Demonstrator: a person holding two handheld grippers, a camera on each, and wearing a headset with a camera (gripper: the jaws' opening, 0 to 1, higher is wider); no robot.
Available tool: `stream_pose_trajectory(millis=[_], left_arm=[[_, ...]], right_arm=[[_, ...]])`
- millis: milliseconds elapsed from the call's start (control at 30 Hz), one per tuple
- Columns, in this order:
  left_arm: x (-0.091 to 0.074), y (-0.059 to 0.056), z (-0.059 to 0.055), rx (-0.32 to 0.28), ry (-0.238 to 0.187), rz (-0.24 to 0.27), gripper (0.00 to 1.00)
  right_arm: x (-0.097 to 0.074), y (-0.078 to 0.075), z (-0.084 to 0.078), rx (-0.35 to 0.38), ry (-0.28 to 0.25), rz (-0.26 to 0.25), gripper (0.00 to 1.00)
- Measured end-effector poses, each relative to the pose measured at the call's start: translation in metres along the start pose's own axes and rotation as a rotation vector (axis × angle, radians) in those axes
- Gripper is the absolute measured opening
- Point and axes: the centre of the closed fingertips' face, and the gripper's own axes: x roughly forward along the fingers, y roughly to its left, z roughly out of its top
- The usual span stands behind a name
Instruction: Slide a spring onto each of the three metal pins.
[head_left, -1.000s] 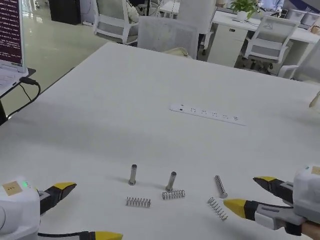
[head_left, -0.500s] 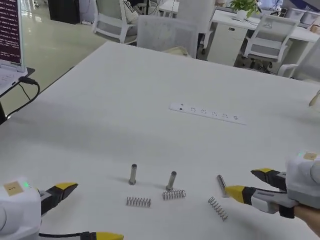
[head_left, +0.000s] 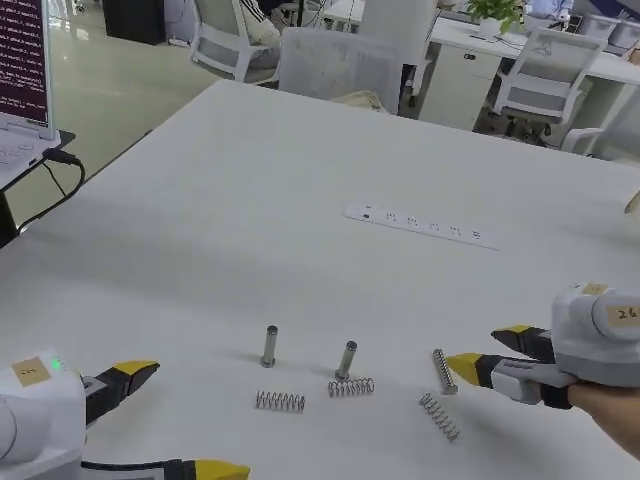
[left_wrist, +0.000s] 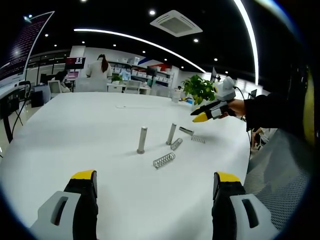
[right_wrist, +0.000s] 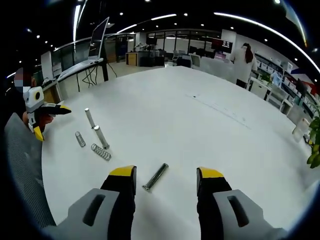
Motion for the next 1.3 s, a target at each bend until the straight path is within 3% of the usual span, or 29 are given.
stream_pose_trajectory(millis=[733, 900, 1300], left_arm=[[0.000, 0.000, 0.002, -0.004, -0.007, 0.001, 0.93], [0.000, 0.000, 0.003, -0.004, -0.010, -0.001, 0.93], [0.000, -0.001, 0.003, -0.006, -0.013, -0.004, 0.93]], right_arm=[[0.021, 0.001, -0.009, 0.016, 0.089, 0.010, 0.31], [0.025, -0.003, -0.013, 0.017, 0.112, -0.015, 0.26], [0.032, 0.000, -0.013, 0.014, 0.136, -0.010, 0.25]])
